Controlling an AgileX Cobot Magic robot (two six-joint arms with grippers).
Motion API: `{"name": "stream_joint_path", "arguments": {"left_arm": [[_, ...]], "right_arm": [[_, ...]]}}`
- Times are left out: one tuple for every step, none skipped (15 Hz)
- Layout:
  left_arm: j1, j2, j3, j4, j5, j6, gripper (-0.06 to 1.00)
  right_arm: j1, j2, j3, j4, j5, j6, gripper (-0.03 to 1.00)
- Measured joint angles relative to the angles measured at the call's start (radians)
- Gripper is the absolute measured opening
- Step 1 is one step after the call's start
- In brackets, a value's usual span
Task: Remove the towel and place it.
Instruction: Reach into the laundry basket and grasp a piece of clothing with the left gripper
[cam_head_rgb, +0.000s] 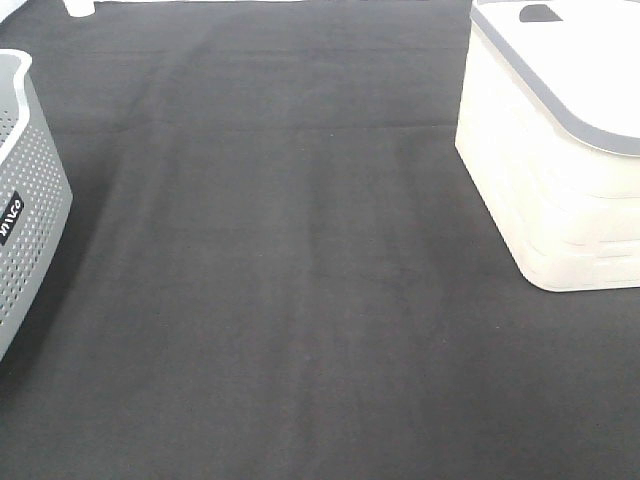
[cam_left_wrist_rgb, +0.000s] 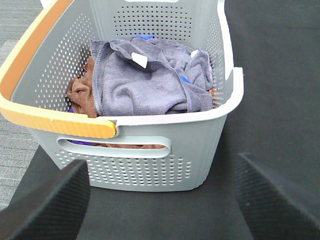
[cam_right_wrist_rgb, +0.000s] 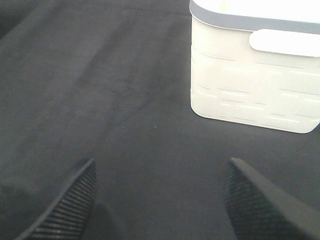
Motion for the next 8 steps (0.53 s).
{"name": "stream_joint_path", "arguments": {"left_arm": [[0.0,0.0,0.0,0.0,0.0,0.0,0.74],[0.0,0.0,0.0,0.0,0.0,0.0,0.74],[0.0,0.0,0.0,0.0,0.0,0.0,0.74],[0.0,0.0,0.0,0.0,0.0,0.0,0.74],[0.0,0.0,0.0,0.0,0.0,0.0,0.74],[0.0,0.0,0.0,0.0,0.0,0.0,0.74],[0.0,0.0,0.0,0.0,0.0,0.0,0.74],[0.0,0.0,0.0,0.0,0.0,0.0,0.74]], "right_arm": [[0.0,0.0,0.0,0.0,0.0,0.0,0.71],[0.0,0.0,0.0,0.0,0.0,0.0,0.71],[0.0,0.0,0.0,0.0,0.0,0.0,0.71],[0.0,0.0,0.0,0.0,0.0,0.0,0.71],[0.0,0.0,0.0,0.0,0.0,0.0,0.71],[0.0,0.0,0.0,0.0,0.0,0.0,0.71],[0.0,0.0,0.0,0.0,0.0,0.0,0.71],[0.0,0.0,0.0,0.0,0.0,0.0,0.71]]}}
